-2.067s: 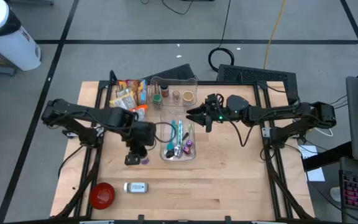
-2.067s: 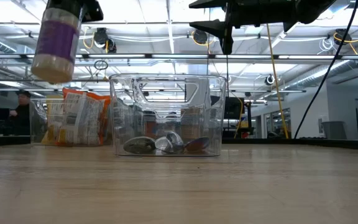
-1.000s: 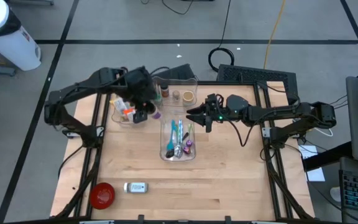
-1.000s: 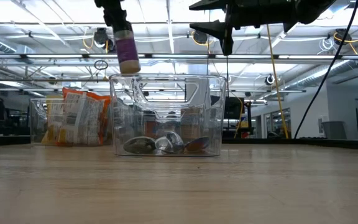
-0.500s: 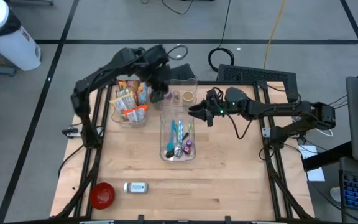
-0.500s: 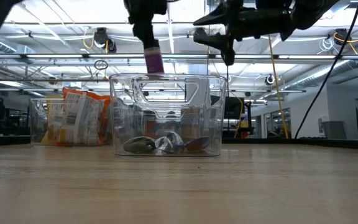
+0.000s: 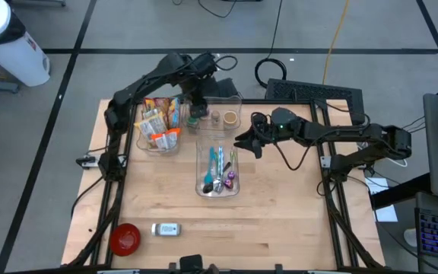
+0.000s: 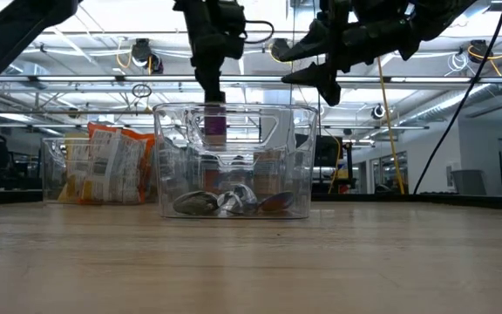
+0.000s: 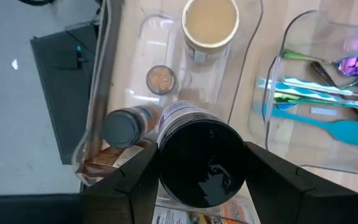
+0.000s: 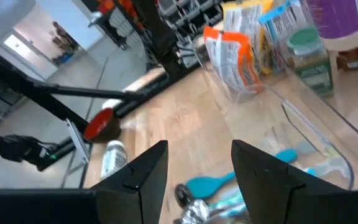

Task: Pick & Place Food Item
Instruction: Put the purple seasoning bottle into the top right transparent bin

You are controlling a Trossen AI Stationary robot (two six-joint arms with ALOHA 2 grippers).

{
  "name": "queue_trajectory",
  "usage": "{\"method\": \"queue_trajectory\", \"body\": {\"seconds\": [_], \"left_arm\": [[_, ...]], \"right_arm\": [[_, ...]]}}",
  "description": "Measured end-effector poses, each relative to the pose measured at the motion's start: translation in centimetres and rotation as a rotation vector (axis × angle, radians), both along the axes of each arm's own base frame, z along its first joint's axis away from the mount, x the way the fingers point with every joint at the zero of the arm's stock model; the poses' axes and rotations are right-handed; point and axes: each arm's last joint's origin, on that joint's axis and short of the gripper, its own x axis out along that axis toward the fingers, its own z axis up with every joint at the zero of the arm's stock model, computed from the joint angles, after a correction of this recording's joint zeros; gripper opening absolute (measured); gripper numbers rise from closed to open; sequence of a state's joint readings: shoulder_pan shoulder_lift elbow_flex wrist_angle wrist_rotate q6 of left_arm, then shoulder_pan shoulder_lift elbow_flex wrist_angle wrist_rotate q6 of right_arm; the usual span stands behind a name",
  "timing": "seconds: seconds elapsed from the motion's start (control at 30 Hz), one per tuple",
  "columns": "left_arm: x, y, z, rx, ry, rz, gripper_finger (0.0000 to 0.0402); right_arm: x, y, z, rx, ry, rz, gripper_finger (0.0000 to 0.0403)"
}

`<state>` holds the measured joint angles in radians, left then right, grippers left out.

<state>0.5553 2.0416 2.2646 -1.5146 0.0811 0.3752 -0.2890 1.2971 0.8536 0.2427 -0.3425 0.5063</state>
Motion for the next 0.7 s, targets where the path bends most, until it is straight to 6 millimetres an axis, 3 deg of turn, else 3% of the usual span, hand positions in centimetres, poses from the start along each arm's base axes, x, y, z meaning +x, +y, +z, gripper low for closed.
{"method": "queue_trajectory", "body": {"seconds": [0.7], "left_arm": [[3.7,1.1,-6.0,-0.113,0.051,0.170,0.0206]], "right_arm": [[-0.3,0.1,-0.9,-0.020,0.091,0.016,0.0169]]}}
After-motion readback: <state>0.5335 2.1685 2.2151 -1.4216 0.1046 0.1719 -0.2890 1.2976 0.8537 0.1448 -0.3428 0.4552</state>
